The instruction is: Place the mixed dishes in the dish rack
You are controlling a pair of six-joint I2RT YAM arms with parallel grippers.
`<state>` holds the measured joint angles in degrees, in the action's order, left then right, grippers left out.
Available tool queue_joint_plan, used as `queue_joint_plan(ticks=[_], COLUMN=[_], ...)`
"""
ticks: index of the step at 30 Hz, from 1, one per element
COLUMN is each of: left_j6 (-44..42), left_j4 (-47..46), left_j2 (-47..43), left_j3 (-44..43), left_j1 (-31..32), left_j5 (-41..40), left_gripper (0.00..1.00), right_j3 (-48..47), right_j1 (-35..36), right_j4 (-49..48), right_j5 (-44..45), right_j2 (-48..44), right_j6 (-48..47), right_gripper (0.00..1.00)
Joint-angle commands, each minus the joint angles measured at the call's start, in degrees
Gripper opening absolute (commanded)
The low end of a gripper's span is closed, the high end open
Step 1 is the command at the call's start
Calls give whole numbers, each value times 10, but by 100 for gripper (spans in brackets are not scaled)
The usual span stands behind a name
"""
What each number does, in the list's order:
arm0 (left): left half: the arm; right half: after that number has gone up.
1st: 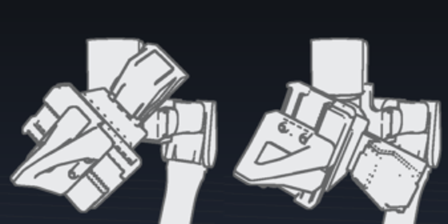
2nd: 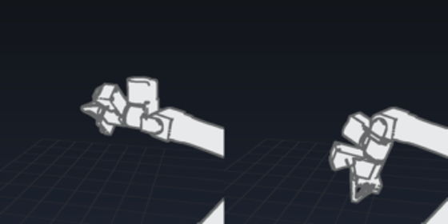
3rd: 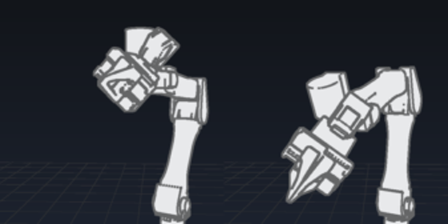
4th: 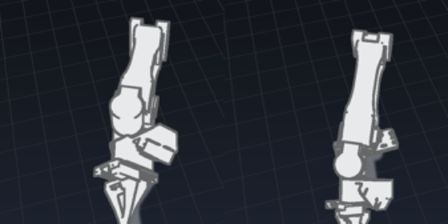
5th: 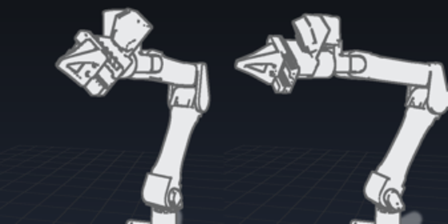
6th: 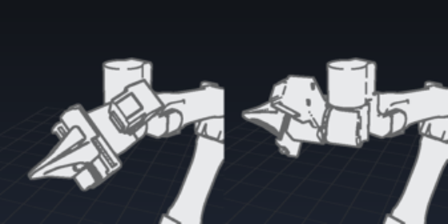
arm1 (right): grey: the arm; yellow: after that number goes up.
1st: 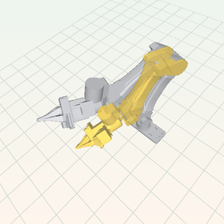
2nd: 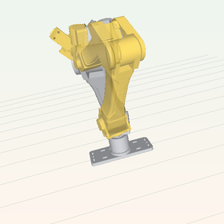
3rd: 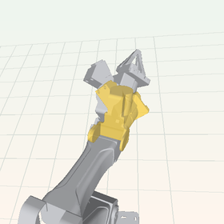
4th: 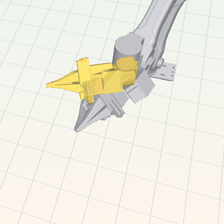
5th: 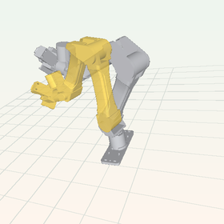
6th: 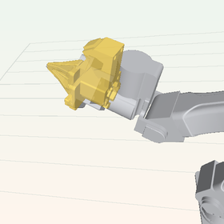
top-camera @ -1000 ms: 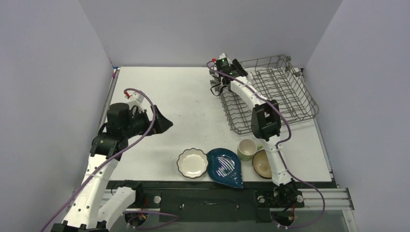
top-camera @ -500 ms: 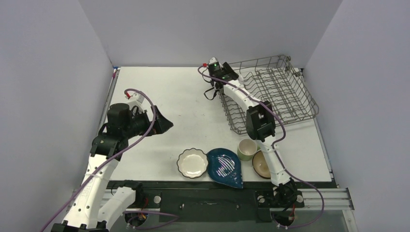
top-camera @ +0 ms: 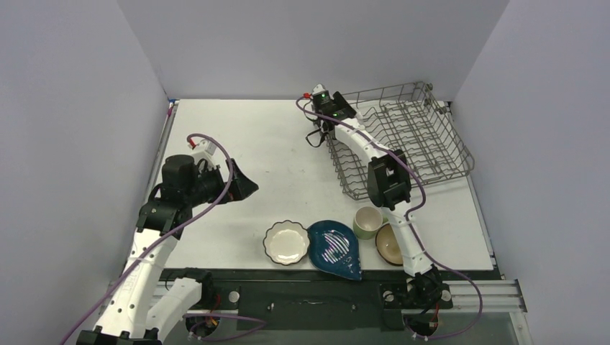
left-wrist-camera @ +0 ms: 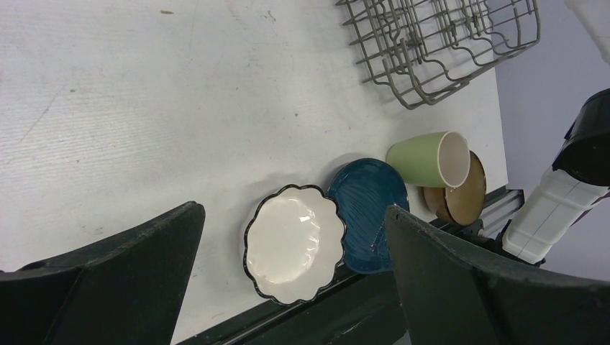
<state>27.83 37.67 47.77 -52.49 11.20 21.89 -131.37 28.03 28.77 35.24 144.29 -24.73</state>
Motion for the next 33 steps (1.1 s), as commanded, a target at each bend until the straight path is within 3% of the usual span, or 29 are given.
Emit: queue_joint_plan(ticks=[1, 12, 18, 22, 33], left_j6=[-4, -4, -4, 1, 8], left_j4=[-25, -25, -24, -27, -28], left_j2=[2, 5, 5, 3, -3], left_j3=[7, 0, -4, -2, 5], left_j1=[0, 0, 0, -1, -1], left_j5=[17, 26, 26, 29, 34], left_gripper=[96, 96, 96, 96, 96], right_j3=[-28, -35, -41, -40, -11], right_j1=[-5, -5, -7, -11, -22], right_j4=[-27, -19, 1, 10, 17], right_j5=[3, -22, -54, -78, -117], right_j2=[16, 13, -8, -25, -92], right_j6=[-8, 7, 33, 55, 132], right_gripper=[20, 42, 64, 69, 70])
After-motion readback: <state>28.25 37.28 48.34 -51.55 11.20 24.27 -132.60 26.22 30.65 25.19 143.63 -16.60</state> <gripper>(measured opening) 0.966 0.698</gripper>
